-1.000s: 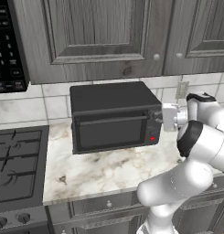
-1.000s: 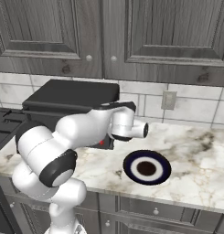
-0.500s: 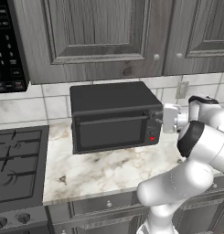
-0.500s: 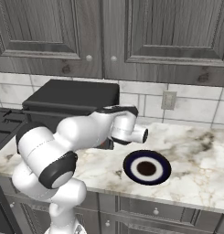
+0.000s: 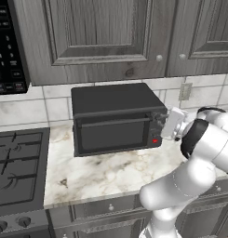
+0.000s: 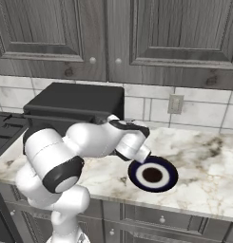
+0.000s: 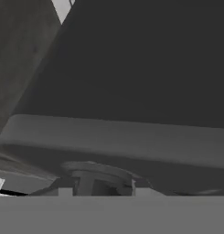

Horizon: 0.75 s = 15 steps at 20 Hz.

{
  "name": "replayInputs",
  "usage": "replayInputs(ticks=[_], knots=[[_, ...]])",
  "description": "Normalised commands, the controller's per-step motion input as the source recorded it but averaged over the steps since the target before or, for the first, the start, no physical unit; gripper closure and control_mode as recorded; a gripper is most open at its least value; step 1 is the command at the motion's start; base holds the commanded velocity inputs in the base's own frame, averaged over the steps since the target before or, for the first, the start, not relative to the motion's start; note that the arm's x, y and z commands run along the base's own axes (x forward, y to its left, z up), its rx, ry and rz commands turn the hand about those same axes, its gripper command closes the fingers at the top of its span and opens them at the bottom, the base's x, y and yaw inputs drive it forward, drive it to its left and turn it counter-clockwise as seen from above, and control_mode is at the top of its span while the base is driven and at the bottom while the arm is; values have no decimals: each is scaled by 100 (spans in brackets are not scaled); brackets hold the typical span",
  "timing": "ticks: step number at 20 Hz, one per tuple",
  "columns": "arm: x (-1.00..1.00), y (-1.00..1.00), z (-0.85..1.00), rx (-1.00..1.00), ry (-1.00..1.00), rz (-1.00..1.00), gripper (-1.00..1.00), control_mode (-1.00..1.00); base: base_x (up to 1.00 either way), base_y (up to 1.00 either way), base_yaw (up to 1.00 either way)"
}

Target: Pick up the bagel from the plate, place it on the toaster oven rack, close the door, and set the timer.

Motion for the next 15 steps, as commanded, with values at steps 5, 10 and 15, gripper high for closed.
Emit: replayInputs(ticks=[5, 10, 15], knots=[[2, -45, -34, 48, 8, 0, 100, -100, 0, 0, 0], [4, -34, -34, 45, 7, 0, 100, -100, 0, 0, 0], [0, -24, -39, 41, 5, 0, 100, -100, 0, 0, 0]])
